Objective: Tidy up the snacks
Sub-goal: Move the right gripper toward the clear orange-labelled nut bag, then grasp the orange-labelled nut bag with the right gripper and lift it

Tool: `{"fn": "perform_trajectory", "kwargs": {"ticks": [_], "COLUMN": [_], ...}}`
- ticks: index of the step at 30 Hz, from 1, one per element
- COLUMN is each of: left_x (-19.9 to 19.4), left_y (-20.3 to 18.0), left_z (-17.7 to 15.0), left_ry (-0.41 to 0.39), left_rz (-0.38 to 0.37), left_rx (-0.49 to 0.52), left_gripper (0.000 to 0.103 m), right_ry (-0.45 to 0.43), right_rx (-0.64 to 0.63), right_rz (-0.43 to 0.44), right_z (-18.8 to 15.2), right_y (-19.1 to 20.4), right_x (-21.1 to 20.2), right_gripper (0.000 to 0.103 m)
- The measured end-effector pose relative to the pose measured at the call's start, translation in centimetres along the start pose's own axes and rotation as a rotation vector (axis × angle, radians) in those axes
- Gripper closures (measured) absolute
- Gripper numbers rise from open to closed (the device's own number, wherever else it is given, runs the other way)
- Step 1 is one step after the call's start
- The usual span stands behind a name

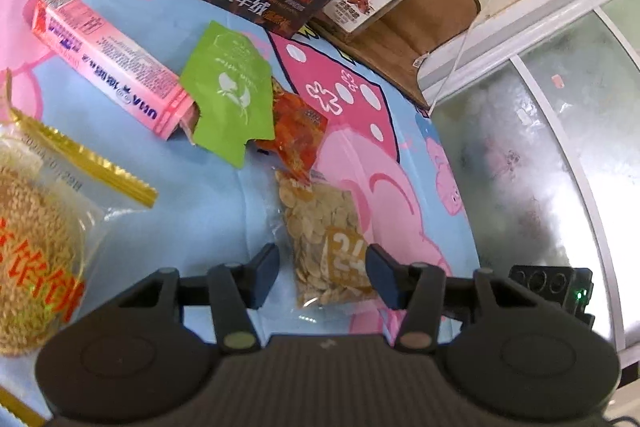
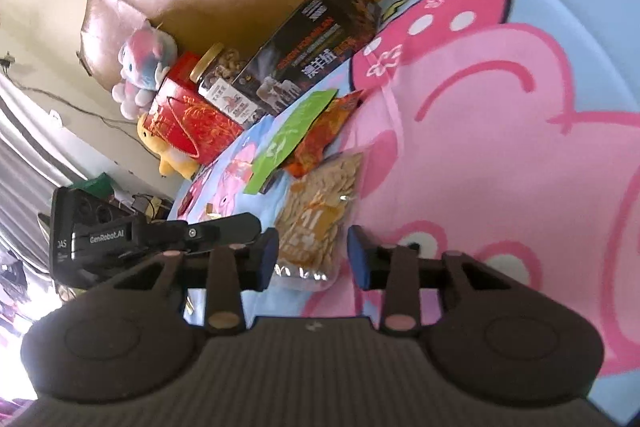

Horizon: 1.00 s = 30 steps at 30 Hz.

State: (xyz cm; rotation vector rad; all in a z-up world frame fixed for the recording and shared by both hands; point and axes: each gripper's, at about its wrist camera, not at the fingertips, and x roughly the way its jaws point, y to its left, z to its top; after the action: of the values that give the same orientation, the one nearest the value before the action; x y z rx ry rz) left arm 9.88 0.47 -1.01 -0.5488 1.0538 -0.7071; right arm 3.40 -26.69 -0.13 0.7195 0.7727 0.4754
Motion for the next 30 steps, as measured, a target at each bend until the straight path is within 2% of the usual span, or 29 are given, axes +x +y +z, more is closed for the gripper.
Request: {"fn": "perform_trajectory", "kwargs": {"ticks": [1,2,4,6,7,8,10,14,21,26,30], "left_x": [0.0,0.2,0.2,0.0,-0.1,-0.3,-0.7,-1.3,-2.4,-2.5,-2.4], "left_y": [0.2,0.4,0.3,-0.3,-0.5,-0.8,-1.5,-2.9,-4.3,-6.2,-7.0], "left_z": [-0.1,-0.2,-0.4,-0.4,-0.5,-0.5,-0.7,-0.6,2.7,3.7,5.6], "left_ry": [0.004,0.018,0.003,-0.008,-0.009,-0.009,-0.007,-0.026,-0.07,-0.051,-0.073], "left_rz": [-0.011,-0.021,-0.004,0.022,0.021,0.017,-0.004,-0.027,-0.04,-0.115,-0.101], "left_rx": [-0.009,-0.028,-0.02,-0.002,0.006,0.01,0.025,0.07,0.081,0.12,0.171], "left_gripper": [0.065,0.068,0.068,0.068,0.069,0.073,0.073,0.074,0.074,0.073,0.073], "right_ry": [0.0,-0.002,0.009,0.003,-0.004,-0.009,-0.015,-0.047,-0.087,-0.142,-0.175], "right_rx": [-0.013,-0.025,-0.029,-0.043,-0.062,-0.085,-0.133,-0.19,-0.161,-0.212,-0.249], "right_rz": [-0.001,0.004,0.011,0.012,0.012,0.014,0.021,0.029,0.076,0.119,0.1], "right_z": [0.0,0.0,-0.2,-0.2,-0.2,-0.2,-0.2,-0.1,3.1,5.5,6.6], "right_y": [0.3,0.4,0.5,0.3,0.5,0.7,1.4,2.7,3.4,5.0,5.7], "right_x": [0.4,0.6,1.4,1.4,1.1,0.7,-0.3,-2.0,-1.7,-3.0,-3.6], "right_gripper": [0.062,0.064,0.078,0.08,0.081,0.082,0.084,0.084,0.084,0.088,0.088]}}
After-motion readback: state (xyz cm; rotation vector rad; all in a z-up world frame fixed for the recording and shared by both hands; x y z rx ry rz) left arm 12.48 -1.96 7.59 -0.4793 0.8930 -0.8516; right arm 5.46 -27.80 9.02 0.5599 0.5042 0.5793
